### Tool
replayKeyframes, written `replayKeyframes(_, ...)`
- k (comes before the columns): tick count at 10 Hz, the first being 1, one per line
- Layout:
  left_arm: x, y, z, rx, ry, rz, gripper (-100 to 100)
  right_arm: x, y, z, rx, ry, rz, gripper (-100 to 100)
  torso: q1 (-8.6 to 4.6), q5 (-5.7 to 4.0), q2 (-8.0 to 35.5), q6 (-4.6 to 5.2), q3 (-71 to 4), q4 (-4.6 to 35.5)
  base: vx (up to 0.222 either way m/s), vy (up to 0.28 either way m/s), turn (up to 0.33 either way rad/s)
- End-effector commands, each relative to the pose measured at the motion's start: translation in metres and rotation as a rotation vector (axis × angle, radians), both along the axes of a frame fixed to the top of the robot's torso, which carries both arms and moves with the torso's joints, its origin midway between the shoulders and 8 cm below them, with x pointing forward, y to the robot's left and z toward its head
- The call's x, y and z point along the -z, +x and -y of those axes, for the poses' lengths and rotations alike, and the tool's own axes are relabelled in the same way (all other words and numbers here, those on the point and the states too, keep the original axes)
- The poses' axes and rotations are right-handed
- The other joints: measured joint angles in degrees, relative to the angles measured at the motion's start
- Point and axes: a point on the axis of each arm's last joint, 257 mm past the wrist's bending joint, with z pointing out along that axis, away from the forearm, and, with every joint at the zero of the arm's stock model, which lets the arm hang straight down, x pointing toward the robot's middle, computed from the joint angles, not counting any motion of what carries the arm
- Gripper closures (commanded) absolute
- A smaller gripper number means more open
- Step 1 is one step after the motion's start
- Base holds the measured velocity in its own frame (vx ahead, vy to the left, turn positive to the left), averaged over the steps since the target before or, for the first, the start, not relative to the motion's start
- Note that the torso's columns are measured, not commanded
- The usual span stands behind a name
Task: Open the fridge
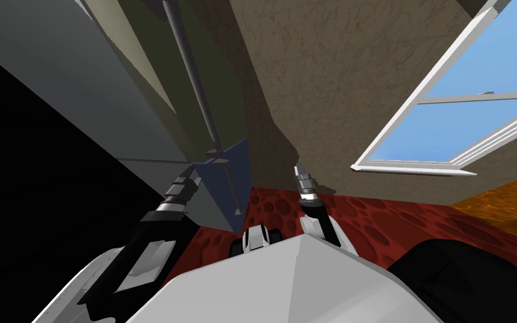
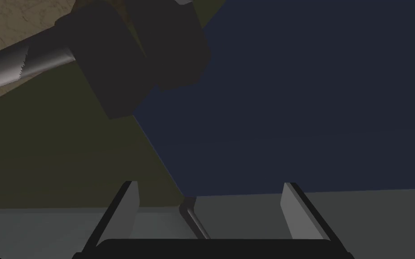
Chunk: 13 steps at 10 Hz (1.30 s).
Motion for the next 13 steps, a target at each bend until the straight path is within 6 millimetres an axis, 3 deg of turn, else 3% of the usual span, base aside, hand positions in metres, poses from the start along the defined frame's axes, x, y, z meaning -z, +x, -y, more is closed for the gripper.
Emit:
replayKeyframes(1, 0.013, 0.007, -0.009, -0.019, 0.024, -0.066, -100, 0.0, 0.0, 0.0, 0.0, 0.0, 0.0, 0, 0.05, 0.04, 0.0, 0.05, 0.0, 0.0, -0.026, -0.042, -0.097)
replayKeyframes(13, 0.028, 0.018, -0.031, -0.082, 0.115, -0.209, -100, 0.0, 0.0, 0.0, 0.0, 0.0, 0.0, 0, 0.19, 0.23, -0.8, 0.35, -0.5, -0.4, -0.017, -0.028, -0.064)
